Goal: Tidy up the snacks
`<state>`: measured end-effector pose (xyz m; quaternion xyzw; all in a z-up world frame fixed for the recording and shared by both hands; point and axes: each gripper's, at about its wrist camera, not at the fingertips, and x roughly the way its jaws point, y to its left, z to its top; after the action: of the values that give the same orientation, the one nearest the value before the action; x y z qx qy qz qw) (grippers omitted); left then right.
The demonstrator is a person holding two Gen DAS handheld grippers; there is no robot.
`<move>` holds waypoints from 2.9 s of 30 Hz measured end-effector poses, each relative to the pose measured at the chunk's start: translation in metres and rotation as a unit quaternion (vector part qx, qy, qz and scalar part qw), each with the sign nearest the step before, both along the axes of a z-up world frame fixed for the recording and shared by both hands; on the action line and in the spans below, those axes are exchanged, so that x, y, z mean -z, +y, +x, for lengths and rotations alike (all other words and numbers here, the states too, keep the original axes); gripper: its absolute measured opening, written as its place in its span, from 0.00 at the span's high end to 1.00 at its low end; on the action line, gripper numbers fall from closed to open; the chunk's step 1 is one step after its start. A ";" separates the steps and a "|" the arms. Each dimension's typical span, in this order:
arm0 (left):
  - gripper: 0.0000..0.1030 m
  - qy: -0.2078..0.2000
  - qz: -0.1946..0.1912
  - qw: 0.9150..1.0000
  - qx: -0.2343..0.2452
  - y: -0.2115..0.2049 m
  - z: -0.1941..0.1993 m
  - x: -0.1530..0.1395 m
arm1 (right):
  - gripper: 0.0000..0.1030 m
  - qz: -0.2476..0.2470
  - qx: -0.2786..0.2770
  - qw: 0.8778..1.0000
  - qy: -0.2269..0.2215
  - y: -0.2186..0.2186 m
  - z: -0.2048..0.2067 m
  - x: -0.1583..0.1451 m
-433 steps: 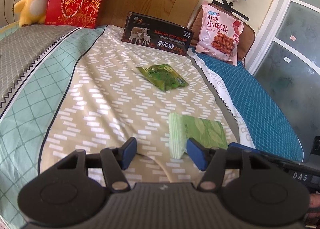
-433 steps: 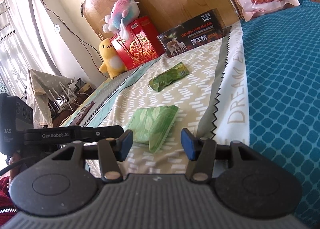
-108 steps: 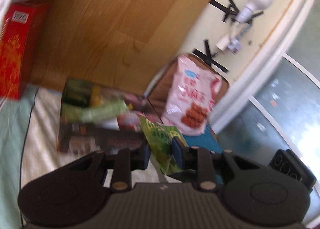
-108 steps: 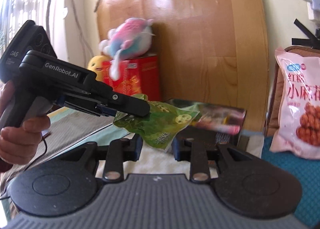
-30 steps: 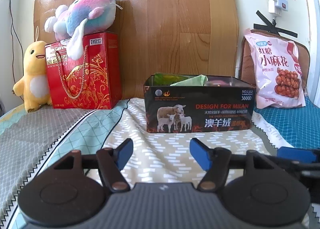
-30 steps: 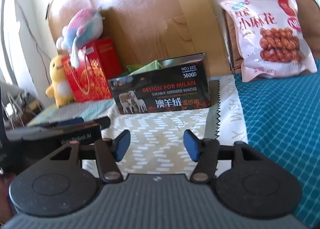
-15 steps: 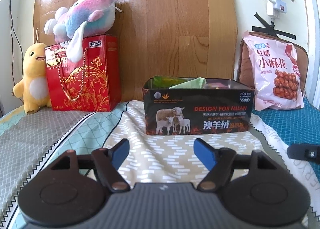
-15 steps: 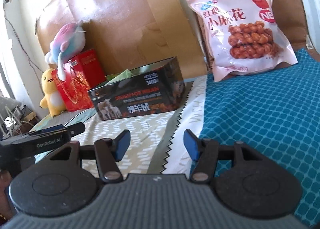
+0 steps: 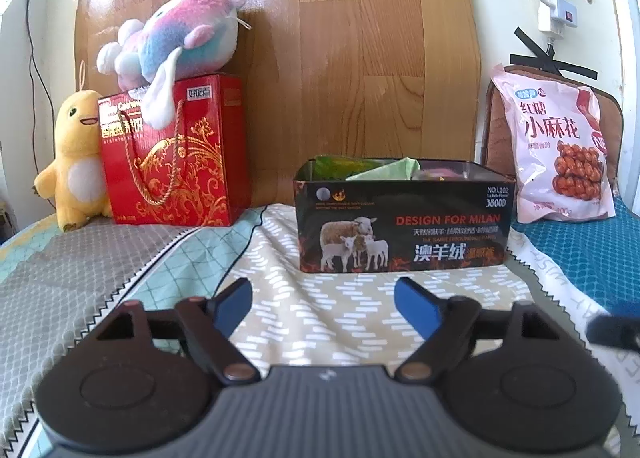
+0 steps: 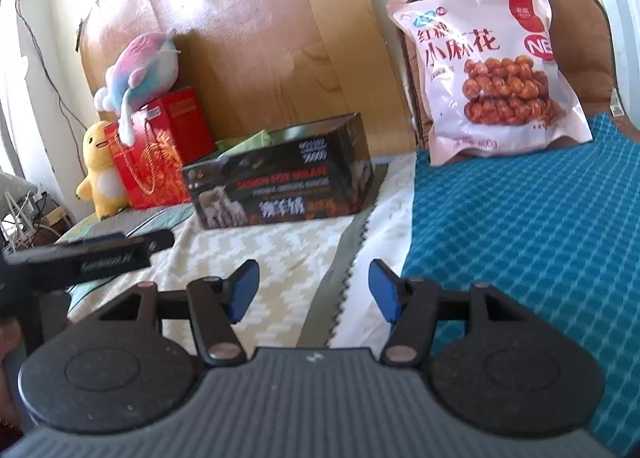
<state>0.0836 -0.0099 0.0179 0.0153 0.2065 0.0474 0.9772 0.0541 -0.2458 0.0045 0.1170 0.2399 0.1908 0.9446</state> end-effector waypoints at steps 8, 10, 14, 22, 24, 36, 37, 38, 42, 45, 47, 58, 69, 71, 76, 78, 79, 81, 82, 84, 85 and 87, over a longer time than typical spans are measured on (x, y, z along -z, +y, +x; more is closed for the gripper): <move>0.18 0.008 0.021 1.000 -0.007 -0.005 -0.003 0.001 | 0.30 0.023 -0.001 1.000 -0.020 0.001 -0.045 0.000; 0.18 0.012 0.020 1.000 -0.009 -0.005 -0.005 0.001 | 0.30 0.027 0.012 0.999 -0.022 -0.001 -0.047 0.000; 0.18 0.022 0.019 0.999 -0.014 -0.004 -0.014 0.003 | 0.30 0.025 0.020 0.999 -0.023 -0.001 -0.046 -0.001; 0.18 0.022 0.048 0.999 -0.007 -0.016 -0.037 0.006 | 0.30 0.026 0.029 0.999 -0.027 -0.003 -0.049 0.000; 0.18 0.026 0.053 0.998 -0.007 -0.018 -0.036 0.007 | 0.30 0.026 0.030 0.999 -0.026 -0.003 -0.049 0.000; 0.04 0.023 0.053 0.998 -0.013 -0.018 -0.040 0.007 | 0.30 0.024 0.027 0.999 -0.024 -0.002 -0.049 0.000; 0.04 0.020 0.053 0.998 -0.014 -0.018 -0.040 0.007 | 0.30 0.023 0.026 0.999 -0.024 -0.002 -0.049 0.000; 0.04 0.020 0.053 0.998 -0.015 -0.018 -0.040 0.007 | 0.30 0.021 0.025 0.999 -0.024 -0.001 -0.049 0.000; 0.00 0.025 0.039 0.999 -0.024 -0.014 -0.042 0.005 | 0.30 0.018 0.031 0.999 -0.023 0.000 -0.051 -0.001; 0.00 0.026 0.032 0.999 -0.024 -0.013 -0.050 0.003 | 0.30 0.024 0.039 0.999 -0.015 0.000 -0.061 0.000; 0.00 0.030 0.033 0.999 -0.019 -0.015 -0.055 0.002 | 0.30 0.041 0.038 0.998 -0.013 0.000 -0.075 0.000; 0.00 0.033 0.017 0.999 -0.019 -0.024 -0.088 -0.018 | 0.17 0.071 0.044 0.996 -0.004 0.008 -0.104 -0.016; 0.00 0.014 0.013 1.000 -0.017 -0.030 -0.105 -0.029 | 0.11 0.086 0.048 0.995 -0.002 0.009 -0.118 -0.016; 0.00 0.014 0.016 1.000 -0.018 -0.031 -0.106 -0.030 | 0.11 0.086 0.047 0.995 0.000 0.011 -0.119 -0.015; 0.00 0.011 0.020 0.999 -0.024 -0.031 -0.107 -0.030 | 0.11 0.084 0.037 0.996 0.000 0.015 -0.120 -0.014; 0.00 0.010 0.020 0.999 -0.025 -0.031 -0.107 -0.030 | 0.11 0.084 0.036 0.996 0.000 0.014 -0.120 -0.014; 0.00 0.009 0.020 0.999 -0.025 -0.031 -0.107 -0.030 | 0.11 0.086 0.038 0.996 0.001 0.014 -0.120 -0.014; 0.00 0.009 0.020 0.999 -0.025 -0.031 -0.108 -0.031 | 0.11 0.087 0.039 0.995 0.002 0.013 -0.120 -0.013; 0.00 0.009 0.022 0.999 -0.026 -0.031 -0.107 -0.030 | 0.11 0.088 0.039 0.995 0.003 0.012 -0.120 -0.013; 0.00 0.010 0.028 0.999 -0.027 -0.031 -0.107 -0.030 | 0.11 0.089 0.039 0.995 0.004 0.012 -0.120 -0.013; 0.00 0.009 0.034 0.999 -0.030 -0.032 -0.107 -0.030 | 0.11 0.089 0.040 0.995 0.004 0.012 -0.120 -0.013; 0.00 0.007 0.046 0.998 -0.033 -0.035 -0.108 -0.030 | 0.11 0.089 0.040 0.995 0.003 0.012 -0.120 -0.013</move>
<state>-0.0243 -0.0447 0.0481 0.0539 0.2115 0.0886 0.9719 -0.0656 -0.2340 0.0178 0.2112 0.2204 0.1735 0.9364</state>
